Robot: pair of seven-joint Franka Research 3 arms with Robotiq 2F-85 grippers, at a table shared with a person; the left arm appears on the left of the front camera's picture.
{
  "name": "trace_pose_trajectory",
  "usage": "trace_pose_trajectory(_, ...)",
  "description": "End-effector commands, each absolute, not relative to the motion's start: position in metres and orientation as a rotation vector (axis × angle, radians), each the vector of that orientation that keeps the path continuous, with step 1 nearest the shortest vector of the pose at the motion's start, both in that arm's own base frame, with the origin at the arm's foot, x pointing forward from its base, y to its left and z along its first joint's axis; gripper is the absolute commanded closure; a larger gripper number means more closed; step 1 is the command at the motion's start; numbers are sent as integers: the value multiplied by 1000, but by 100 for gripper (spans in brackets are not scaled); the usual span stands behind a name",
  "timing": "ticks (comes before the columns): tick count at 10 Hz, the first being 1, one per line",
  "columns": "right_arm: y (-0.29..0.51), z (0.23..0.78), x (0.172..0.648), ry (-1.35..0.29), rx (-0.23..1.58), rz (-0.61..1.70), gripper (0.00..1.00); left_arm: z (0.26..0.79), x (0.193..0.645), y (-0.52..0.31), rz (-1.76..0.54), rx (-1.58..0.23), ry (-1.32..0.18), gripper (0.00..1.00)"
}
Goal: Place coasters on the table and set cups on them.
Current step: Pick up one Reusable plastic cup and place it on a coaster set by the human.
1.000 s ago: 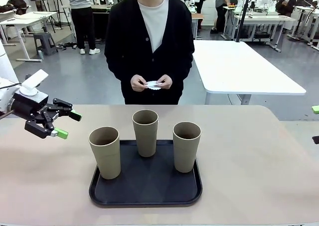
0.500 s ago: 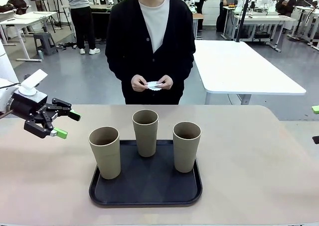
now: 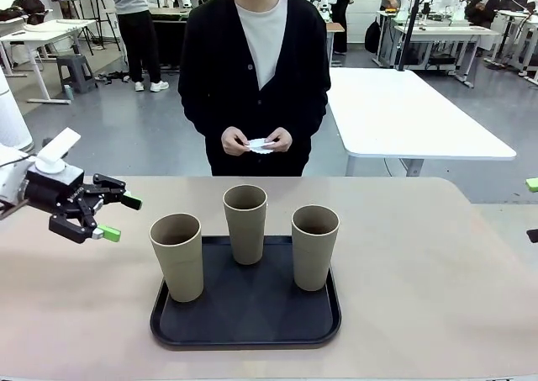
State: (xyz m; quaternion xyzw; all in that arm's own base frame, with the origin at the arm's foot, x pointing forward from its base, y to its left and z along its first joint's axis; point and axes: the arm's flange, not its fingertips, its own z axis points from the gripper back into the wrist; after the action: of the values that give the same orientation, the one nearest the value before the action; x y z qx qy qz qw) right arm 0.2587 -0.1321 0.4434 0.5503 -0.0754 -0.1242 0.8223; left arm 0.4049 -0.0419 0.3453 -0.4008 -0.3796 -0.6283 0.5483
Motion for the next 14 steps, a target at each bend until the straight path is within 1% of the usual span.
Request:
trace_pose_trajectory(1,-133,443,260,-166,1186,-261,0,322,407,-45,-1511,-999,-962,0)
trace_pose_trajectory(5,-133,443,260,-166,1186,-261,0,293,425,-57,-1435,-1048,-961,0)
trace_pose_trajectory(7,-133,443,260,-166,1186,-261,0,280,434,-68,-1433,-1092,-961,0)
trace_pose_trajectory(14,-133,443,260,-166,1186,-261,0,252,427,-91,-1511,-1225,-896,0)
